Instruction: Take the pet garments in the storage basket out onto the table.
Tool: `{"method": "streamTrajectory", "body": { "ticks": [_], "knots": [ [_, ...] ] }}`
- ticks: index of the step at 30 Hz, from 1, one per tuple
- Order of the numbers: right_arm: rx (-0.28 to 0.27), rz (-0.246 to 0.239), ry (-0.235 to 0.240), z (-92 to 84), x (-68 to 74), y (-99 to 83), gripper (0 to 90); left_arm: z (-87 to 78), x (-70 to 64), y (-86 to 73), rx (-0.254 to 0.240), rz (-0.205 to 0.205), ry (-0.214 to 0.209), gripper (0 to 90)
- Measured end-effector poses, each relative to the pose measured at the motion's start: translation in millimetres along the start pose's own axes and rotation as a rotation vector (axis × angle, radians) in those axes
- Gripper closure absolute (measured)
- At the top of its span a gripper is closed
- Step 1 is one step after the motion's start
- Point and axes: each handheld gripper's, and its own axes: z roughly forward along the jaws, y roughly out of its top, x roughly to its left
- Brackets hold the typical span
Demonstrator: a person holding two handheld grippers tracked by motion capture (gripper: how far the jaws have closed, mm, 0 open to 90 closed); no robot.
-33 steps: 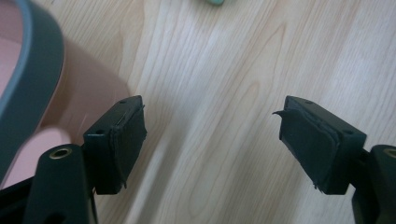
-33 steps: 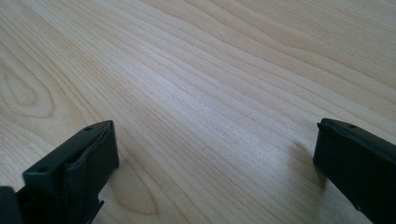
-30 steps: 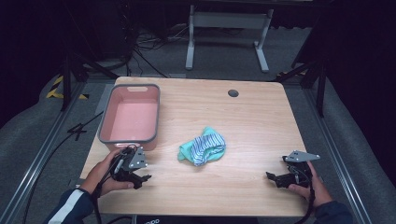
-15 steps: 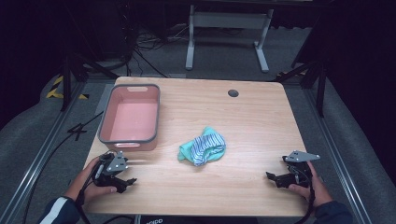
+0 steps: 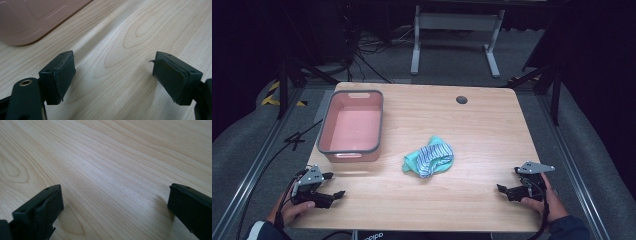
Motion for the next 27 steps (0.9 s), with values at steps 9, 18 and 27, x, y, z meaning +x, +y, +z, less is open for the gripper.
{"method": "streamTrajectory", "body": {
  "ticks": [9, 18, 27],
  "knots": [
    [0.001, 0.003, -0.001, -0.3, 0.3, -0.2, 0.6, 1.1, -1.1, -0.4, -0.006, 0.003, 0.001, 15.3],
    [0.001, 0.006, -0.005, -0.2, 0.5, -0.1, 0.6, 1.1, -2.8, -0.9, -0.006, -0.014, 0.009, 15.0],
    [0.001, 0.006, -0.003, -0.2, 0.4, -0.1, 0.6, 1.7, -3.6, -0.1, -0.004, -0.018, 0.016, 13.9]
  ]
}}
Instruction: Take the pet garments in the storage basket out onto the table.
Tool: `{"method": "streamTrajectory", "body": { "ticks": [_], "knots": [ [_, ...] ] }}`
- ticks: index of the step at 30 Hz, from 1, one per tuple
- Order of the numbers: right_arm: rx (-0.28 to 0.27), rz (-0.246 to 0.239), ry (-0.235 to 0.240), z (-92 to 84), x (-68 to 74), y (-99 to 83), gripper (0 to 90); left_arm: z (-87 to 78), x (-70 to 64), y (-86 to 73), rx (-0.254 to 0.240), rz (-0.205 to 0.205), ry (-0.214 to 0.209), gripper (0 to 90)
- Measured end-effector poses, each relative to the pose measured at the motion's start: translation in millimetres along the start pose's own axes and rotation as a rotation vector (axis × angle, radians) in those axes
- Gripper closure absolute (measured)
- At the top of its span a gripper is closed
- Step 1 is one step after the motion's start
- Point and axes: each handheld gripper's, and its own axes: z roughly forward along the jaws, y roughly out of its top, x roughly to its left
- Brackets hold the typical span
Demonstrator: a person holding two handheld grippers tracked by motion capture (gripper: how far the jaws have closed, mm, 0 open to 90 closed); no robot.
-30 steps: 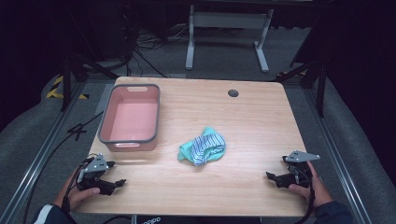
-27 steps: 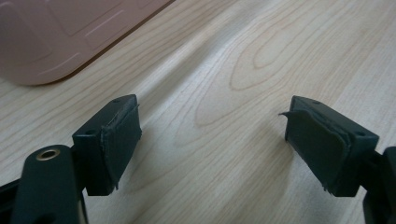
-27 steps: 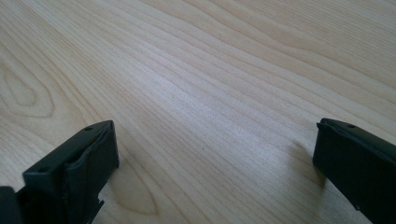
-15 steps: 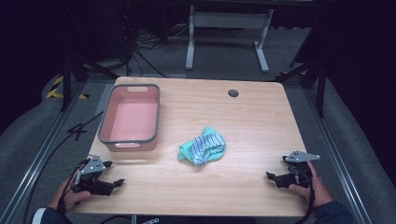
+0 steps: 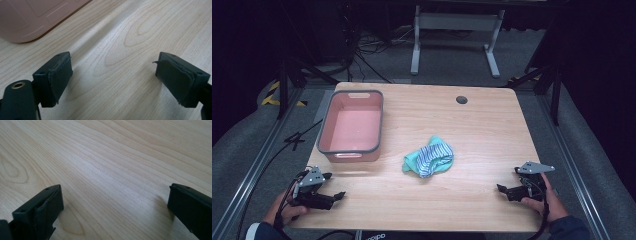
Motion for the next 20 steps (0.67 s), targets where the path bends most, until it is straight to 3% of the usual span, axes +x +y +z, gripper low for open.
{"method": "streamTrajectory", "body": {
  "ticks": [20],
  "knots": [
    [-0.001, -0.002, 0.003, -0.1, -0.3, -0.1, 0.6, 2.5, -2.2, 1.9, 0.006, -0.012, 0.009, 10.2]
  ]
}}
